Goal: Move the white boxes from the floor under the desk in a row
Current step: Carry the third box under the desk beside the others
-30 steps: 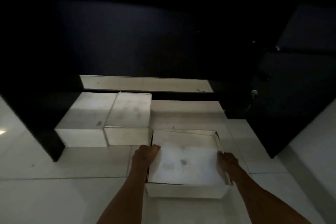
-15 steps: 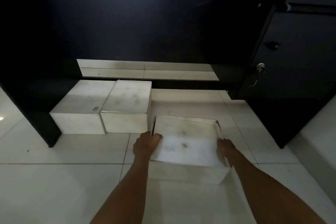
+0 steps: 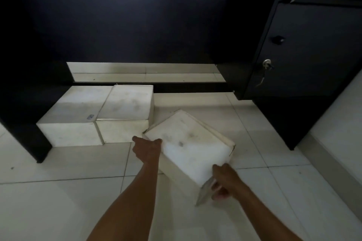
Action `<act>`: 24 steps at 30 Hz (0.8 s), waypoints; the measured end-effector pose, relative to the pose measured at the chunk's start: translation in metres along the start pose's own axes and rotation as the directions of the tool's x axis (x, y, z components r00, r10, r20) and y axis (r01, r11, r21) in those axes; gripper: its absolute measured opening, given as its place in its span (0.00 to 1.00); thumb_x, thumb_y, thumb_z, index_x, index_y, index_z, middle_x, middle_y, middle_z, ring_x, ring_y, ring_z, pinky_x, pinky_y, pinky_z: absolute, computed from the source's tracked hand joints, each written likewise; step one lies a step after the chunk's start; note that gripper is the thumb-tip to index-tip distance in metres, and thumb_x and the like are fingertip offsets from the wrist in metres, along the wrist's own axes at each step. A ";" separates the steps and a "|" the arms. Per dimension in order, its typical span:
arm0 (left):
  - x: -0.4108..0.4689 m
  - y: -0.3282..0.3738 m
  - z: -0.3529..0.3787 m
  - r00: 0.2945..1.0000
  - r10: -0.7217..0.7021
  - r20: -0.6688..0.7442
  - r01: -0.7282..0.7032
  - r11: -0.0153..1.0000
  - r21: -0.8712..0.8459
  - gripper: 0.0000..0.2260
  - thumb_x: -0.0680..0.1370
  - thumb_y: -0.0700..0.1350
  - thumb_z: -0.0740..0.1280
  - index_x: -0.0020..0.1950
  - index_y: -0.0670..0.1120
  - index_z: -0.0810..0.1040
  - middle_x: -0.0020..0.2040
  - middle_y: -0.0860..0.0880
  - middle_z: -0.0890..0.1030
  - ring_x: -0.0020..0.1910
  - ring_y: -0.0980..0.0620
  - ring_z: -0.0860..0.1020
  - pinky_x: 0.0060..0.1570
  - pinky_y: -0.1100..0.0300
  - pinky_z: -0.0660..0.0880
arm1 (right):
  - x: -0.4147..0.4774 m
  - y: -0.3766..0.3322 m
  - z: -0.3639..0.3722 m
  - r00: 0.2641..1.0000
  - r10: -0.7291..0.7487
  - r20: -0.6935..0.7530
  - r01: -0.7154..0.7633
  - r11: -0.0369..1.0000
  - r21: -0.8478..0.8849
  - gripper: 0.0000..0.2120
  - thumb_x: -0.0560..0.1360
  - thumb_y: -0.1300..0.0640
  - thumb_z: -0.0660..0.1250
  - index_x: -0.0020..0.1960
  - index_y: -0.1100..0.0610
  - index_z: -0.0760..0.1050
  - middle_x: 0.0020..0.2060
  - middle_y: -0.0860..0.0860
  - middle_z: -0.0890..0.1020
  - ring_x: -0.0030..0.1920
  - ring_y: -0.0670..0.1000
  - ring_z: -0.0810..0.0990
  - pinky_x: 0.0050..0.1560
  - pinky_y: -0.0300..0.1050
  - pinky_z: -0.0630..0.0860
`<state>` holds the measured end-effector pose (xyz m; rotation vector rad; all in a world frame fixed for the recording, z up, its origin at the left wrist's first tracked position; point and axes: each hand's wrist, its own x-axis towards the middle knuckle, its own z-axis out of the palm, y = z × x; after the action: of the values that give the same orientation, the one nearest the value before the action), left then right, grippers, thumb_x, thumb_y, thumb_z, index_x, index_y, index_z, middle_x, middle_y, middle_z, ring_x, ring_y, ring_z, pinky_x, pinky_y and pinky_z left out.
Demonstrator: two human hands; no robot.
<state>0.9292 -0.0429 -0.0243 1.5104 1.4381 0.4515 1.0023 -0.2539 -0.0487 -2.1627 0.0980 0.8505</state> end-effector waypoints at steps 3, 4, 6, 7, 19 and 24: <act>-0.010 0.004 0.008 0.999 0.040 0.007 -0.040 0.995 0.087 0.23 0.73 0.43 0.72 0.65 0.33 0.73 0.62 0.35 0.79 0.61 0.37 0.79 0.58 0.49 0.77 | 0.004 0.003 0.001 0.954 -0.106 -0.279 0.086 0.993 -0.083 0.50 0.73 0.34 0.63 0.79 0.52 0.35 0.76 0.61 0.59 0.67 0.65 0.72 0.55 0.59 0.78; -0.013 0.005 0.009 0.999 0.041 0.017 -0.042 0.991 0.127 0.20 0.74 0.43 0.71 0.63 0.35 0.76 0.61 0.36 0.80 0.60 0.37 0.80 0.56 0.49 0.77 | 0.009 0.000 -0.007 0.926 -0.135 -0.354 0.122 0.991 -0.058 0.51 0.72 0.35 0.66 0.79 0.51 0.36 0.77 0.60 0.57 0.69 0.65 0.70 0.60 0.60 0.75; -0.013 0.005 0.008 0.997 0.052 0.049 -0.059 0.983 0.171 0.18 0.74 0.42 0.69 0.62 0.36 0.78 0.60 0.37 0.81 0.59 0.38 0.80 0.55 0.49 0.78 | 0.019 -0.006 -0.021 0.942 -0.121 -0.313 0.179 0.970 0.163 0.40 0.72 0.43 0.71 0.77 0.53 0.56 0.73 0.60 0.66 0.64 0.63 0.75 0.54 0.57 0.80; -0.011 0.005 0.006 0.994 0.074 0.076 -0.086 0.981 0.172 0.18 0.74 0.41 0.69 0.62 0.36 0.77 0.61 0.37 0.81 0.60 0.38 0.80 0.56 0.49 0.77 | 0.025 -0.006 -0.025 0.955 -0.118 -0.271 0.190 0.947 0.258 0.30 0.73 0.49 0.71 0.71 0.57 0.65 0.67 0.59 0.71 0.57 0.60 0.79 0.46 0.53 0.83; 0.028 0.015 0.004 0.896 0.272 0.350 -0.309 0.950 0.052 0.19 0.74 0.42 0.66 0.64 0.38 0.77 0.62 0.39 0.80 0.61 0.38 0.78 0.56 0.55 0.76 | 0.043 -0.030 0.034 0.992 0.000 -0.129 0.084 0.761 0.643 0.11 0.79 0.55 0.64 0.52 0.64 0.70 0.38 0.58 0.76 0.33 0.61 0.79 0.47 0.65 0.81; 0.047 0.008 -0.002 0.942 0.246 0.227 -0.296 0.929 0.222 0.26 0.76 0.55 0.68 0.64 0.36 0.76 0.62 0.38 0.79 0.62 0.39 0.78 0.60 0.52 0.76 | 0.055 -0.068 0.063 1.000 -0.016 -0.022 0.027 0.599 0.801 0.19 0.78 0.51 0.67 0.60 0.64 0.70 0.48 0.63 0.76 0.36 0.61 0.80 0.35 0.56 0.81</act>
<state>0.9429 0.0018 -0.0327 1.9191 1.1675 0.2797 1.0329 -0.1521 -0.0668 -1.2898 0.3888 0.5978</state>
